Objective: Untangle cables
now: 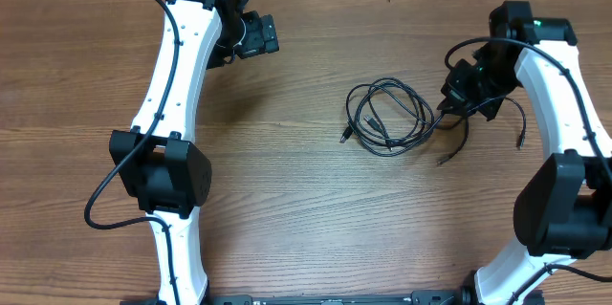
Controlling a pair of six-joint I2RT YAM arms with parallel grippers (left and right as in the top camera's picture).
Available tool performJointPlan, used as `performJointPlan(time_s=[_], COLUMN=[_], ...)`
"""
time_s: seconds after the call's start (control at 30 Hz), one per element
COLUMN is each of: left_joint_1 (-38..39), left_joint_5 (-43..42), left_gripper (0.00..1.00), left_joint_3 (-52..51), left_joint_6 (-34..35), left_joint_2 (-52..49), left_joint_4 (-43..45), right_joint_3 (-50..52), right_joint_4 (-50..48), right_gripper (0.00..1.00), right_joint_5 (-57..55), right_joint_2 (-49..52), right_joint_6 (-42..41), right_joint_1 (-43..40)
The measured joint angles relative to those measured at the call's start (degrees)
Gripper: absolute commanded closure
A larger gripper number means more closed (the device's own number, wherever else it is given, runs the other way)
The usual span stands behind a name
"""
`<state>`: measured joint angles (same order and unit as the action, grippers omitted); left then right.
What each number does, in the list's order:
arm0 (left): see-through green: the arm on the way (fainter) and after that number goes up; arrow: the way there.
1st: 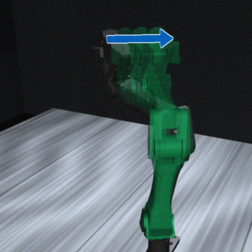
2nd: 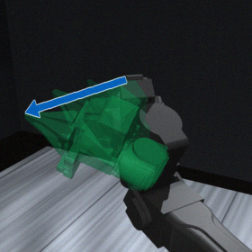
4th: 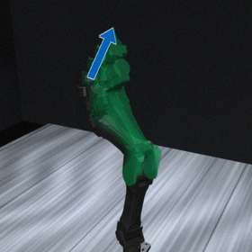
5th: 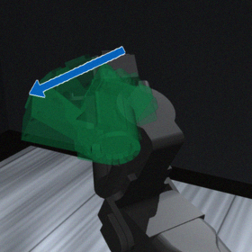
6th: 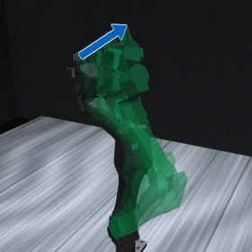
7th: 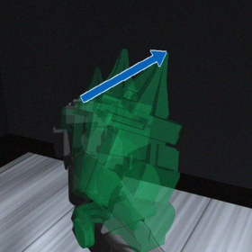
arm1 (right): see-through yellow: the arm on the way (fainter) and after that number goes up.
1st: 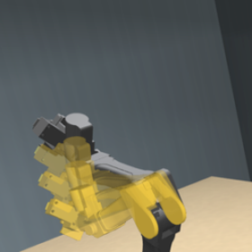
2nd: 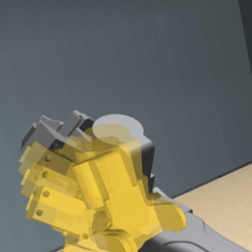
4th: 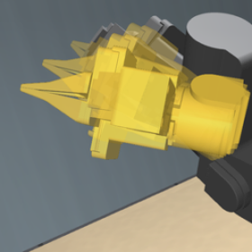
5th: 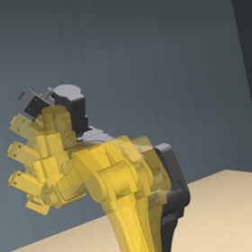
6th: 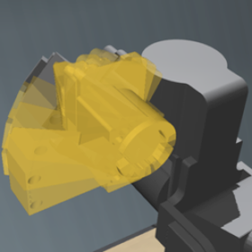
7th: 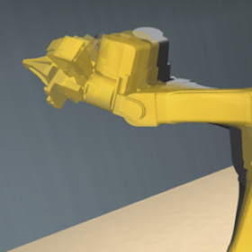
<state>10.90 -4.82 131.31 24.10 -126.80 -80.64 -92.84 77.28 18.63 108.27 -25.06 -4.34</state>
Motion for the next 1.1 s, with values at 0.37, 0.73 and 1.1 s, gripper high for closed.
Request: performJointPlan(time_s=[0.37, 0.73, 1.1], left_joint_1=[0.0, 0.0, 0.0], left_joint_5=[0.2, 0.2, 0.2], left_gripper=[0.01, 0.00, 0.00], left_joint_3=[0.0, 0.0, 0.0], left_joint_6=[0.0, 0.0, 0.0], left_joint_2=[0.0, 0.0, 0.0], left_joint_4=[0.1, 0.1, 0.1], right_joint_3=[8.4, 20.0, 30.6], right_joint_4=[-15.1, -30.2, -47.4], right_gripper=[0.96, 0.96, 0.96], right_joint_5=[-2.9, -11.2, -6.6], right_joint_2=[0.0, 0.0, -0.2], right_joint_6=[-0.4, -12.1, -20.3], right_joint_1=[2.1, 2.1, 8.6])
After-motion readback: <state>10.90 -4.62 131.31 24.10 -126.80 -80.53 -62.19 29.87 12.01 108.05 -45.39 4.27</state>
